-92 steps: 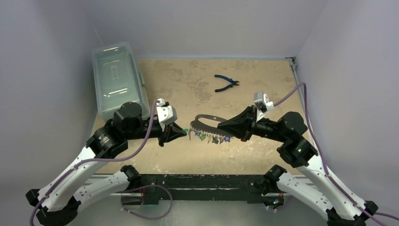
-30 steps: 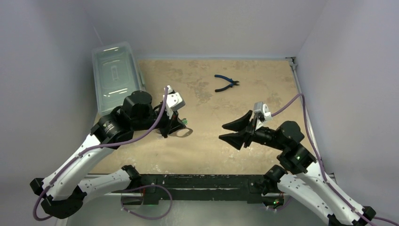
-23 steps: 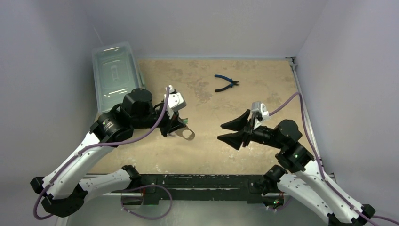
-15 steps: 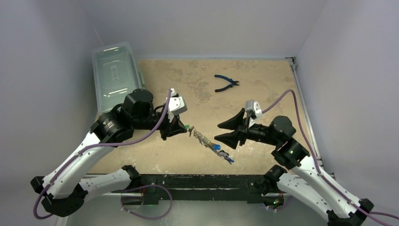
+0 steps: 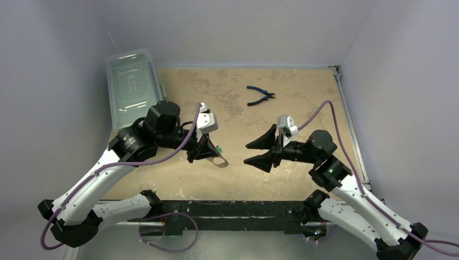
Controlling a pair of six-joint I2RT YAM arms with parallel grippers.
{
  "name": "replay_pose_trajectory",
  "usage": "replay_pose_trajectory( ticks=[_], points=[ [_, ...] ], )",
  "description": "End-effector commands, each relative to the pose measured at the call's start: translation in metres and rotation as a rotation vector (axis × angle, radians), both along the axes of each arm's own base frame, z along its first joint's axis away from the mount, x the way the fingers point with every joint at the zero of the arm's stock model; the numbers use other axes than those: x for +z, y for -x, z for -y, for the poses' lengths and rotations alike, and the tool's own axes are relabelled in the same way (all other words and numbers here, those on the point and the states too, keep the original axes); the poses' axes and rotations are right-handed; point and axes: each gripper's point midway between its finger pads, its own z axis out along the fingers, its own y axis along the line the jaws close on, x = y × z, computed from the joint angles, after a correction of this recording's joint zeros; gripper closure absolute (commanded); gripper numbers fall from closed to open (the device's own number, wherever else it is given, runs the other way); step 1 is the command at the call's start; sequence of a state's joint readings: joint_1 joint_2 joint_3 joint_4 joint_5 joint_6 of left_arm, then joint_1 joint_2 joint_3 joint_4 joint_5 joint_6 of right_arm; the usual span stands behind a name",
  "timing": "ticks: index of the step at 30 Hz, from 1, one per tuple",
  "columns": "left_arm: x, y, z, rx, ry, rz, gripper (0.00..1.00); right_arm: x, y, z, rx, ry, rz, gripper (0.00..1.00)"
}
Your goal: Remove the keys from the keyring
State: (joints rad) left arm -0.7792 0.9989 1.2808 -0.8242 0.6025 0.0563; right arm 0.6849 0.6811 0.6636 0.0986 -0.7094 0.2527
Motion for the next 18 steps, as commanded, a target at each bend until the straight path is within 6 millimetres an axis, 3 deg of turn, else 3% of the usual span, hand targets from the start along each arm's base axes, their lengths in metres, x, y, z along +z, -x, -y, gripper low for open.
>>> replay_pose_trajectory(
  ticks=[1, 8, 12, 18],
  points=[
    [0.02, 0.004, 0.008, -0.059, 0.074, 0.045, 1.0, 0.025, 0.006, -0.002, 0.044, -0.051, 0.082, 0.39],
    [0.021, 0.015, 0.01, -0.12, 0.089, 0.021, 1.0, 0.023, 0.002, -0.006, 0.058, -0.027, 0.11, 0.38],
    [0.021, 0.019, 0.011, -0.144, 0.096, 0.008, 1.0, 0.024, 0.007, -0.008, 0.095, -0.033, 0.123, 0.29],
    [0.021, 0.02, 0.012, -0.153, 0.095, 0.001, 1.0, 0.027, 0.015, -0.017, 0.156, -0.03, 0.134, 0.29]
  ],
)
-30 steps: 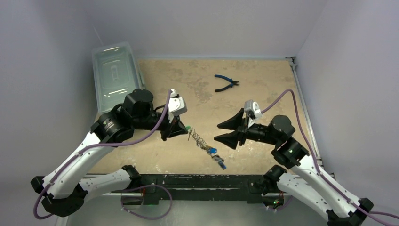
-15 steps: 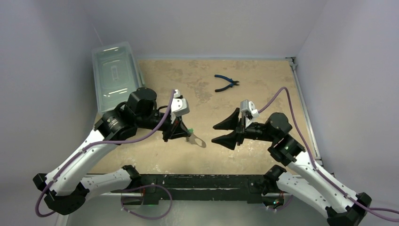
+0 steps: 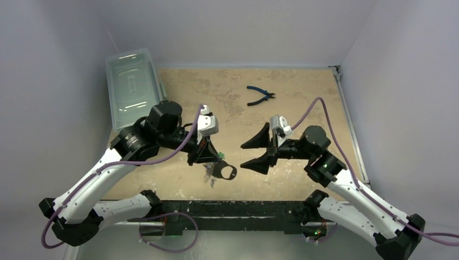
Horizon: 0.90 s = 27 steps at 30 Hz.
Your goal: Remove the keys from the keyring
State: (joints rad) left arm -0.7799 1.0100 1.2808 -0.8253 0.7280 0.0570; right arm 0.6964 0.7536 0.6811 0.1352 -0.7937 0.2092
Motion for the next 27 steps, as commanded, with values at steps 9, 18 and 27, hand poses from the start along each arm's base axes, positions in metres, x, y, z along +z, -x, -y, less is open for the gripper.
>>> replay_pose_trajectory(
  ticks=[9, 18, 27],
  points=[
    [0.015, 0.004, 0.01, -0.063, 0.048, 0.041, 1.0, 0.026, 0.021, -0.028, 0.12, -0.034, 0.096, 0.37],
    [0.016, 0.016, 0.013, -0.122, 0.051, 0.028, 1.0, 0.024, 0.024, -0.04, 0.132, -0.014, 0.109, 0.35],
    [0.021, 0.015, 0.013, -0.109, 0.054, 0.052, 1.0, 0.02, 0.031, -0.052, 0.175, 0.002, 0.107, 0.48]
  ],
)
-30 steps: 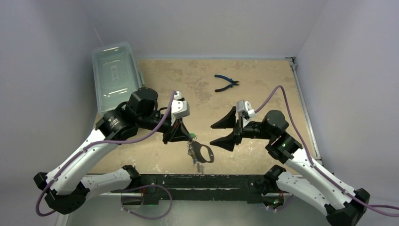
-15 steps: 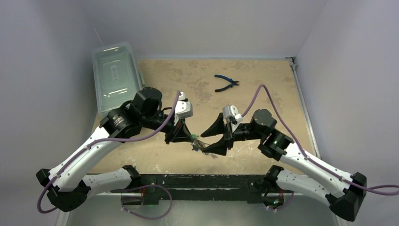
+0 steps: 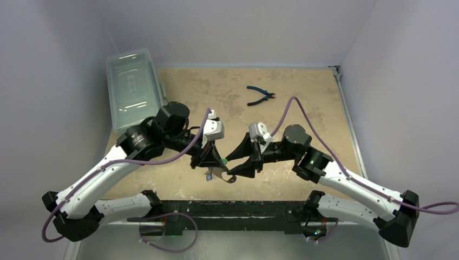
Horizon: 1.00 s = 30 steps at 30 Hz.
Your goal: Remove the keys from the keyring
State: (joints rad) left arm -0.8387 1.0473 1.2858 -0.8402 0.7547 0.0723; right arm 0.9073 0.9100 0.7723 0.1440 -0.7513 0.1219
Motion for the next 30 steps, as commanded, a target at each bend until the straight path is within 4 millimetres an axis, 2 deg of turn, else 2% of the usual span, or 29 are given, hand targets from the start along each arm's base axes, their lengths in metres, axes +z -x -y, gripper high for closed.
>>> replay_pose_trajectory(
  ticks=[1, 9, 13, 20, 30],
  points=[
    [0.029, 0.0, 0.003, -0.022, 0.082, 0.078, 1.0, 0.019, 0.002, -0.008, 0.013, -0.04, 0.055, 0.48],
    [0.037, 0.001, 0.002, -0.016, 0.105, 0.094, 1.0, 0.016, -0.004, -0.008, -0.048, -0.023, 0.057, 0.5],
    [0.039, 0.0, 0.001, -0.01, 0.103, 0.1, 1.0, 0.015, -0.006, 0.0, -0.092, -0.022, 0.05, 0.57],
    [0.04, 0.0, 0.001, -0.007, 0.108, 0.103, 1.0, 0.005, -0.005, 0.003, -0.104, 0.003, 0.021, 0.61],
    [0.041, 0.001, 0.0, -0.006, 0.108, 0.102, 1.0, 0.0, -0.009, 0.002, -0.12, 0.019, 0.016, 0.61]
  ],
)
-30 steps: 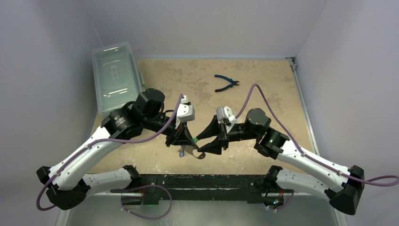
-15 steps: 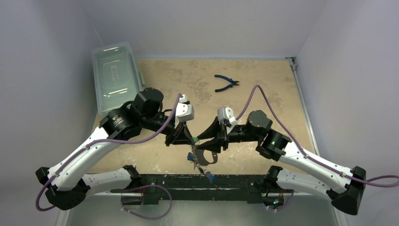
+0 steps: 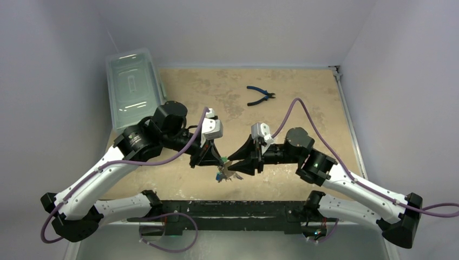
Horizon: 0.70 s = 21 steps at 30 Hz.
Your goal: Remove the keys from the keyring
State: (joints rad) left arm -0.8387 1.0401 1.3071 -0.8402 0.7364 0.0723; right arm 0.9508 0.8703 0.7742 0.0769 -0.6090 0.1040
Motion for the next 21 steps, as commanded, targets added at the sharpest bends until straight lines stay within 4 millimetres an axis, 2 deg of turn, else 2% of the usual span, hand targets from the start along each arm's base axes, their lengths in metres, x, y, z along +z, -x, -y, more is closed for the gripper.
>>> replay_pose_trajectory(
  ticks=[1, 8, 12, 21],
  points=[
    [0.032, 0.003, 0.001, -0.022, 0.092, 0.075, 1.0, 0.002, -0.003, 0.0, -0.02, -0.003, 0.012, 0.61],
    [0.028, 0.006, 0.003, -0.043, 0.089, 0.062, 1.0, 0.005, -0.001, -0.003, 0.001, -0.007, 0.017, 0.58],
    [0.027, 0.006, 0.003, -0.053, 0.086, 0.056, 1.0, 0.008, 0.0, -0.006, 0.021, -0.014, 0.022, 0.51],
    [0.024, 0.006, 0.004, -0.059, 0.081, 0.053, 1.0, 0.018, 0.006, -0.009, 0.063, -0.039, 0.036, 0.44]
  ],
)
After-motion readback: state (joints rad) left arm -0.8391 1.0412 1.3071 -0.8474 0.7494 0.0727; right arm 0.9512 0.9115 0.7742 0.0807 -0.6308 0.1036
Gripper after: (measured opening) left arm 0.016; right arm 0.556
